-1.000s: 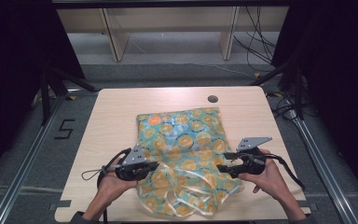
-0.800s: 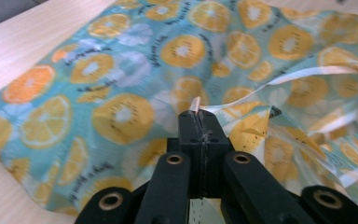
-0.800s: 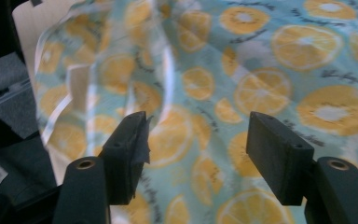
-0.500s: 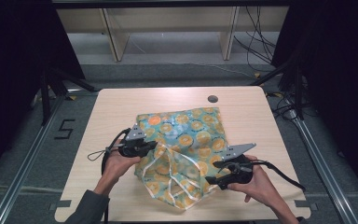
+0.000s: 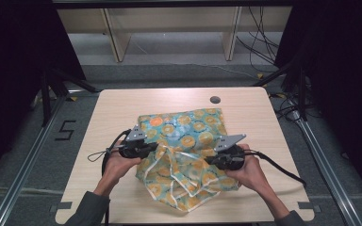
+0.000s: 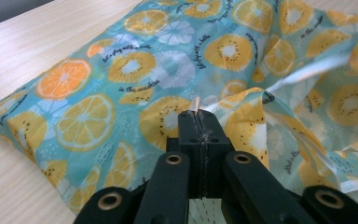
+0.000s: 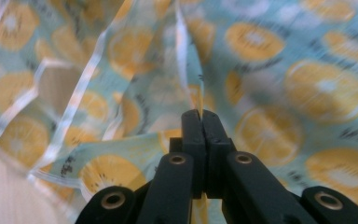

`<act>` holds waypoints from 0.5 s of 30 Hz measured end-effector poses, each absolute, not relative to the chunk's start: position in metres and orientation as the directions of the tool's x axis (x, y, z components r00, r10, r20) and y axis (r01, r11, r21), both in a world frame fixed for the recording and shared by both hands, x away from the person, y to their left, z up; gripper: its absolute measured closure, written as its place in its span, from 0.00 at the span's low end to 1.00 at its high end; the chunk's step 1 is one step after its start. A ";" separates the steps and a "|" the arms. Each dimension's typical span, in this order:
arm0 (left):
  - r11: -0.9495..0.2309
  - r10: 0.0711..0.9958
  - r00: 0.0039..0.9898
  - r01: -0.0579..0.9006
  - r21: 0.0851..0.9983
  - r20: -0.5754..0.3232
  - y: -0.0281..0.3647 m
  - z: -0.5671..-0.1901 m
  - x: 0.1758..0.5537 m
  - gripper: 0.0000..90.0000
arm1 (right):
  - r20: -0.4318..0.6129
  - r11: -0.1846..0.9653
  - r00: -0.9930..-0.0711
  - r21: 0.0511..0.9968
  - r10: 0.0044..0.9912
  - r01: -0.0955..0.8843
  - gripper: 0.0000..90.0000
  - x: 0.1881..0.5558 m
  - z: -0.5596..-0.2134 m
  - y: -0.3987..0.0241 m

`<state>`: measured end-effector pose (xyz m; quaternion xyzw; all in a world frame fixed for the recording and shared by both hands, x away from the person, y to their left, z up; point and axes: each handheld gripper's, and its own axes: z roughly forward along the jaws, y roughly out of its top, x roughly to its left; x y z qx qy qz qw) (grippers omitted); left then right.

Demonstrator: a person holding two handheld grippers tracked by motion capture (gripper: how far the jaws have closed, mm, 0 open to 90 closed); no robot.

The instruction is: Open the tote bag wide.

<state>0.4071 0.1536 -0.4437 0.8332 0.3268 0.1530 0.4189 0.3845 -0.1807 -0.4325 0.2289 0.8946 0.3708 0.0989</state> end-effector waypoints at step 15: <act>-0.458 0.687 0.726 0.407 0.791 0.024 0.163 -0.429 0.392 0.72 | -0.004 0.558 -0.793 0.713 0.609 0.424 1.00 0.456 -0.451 -0.184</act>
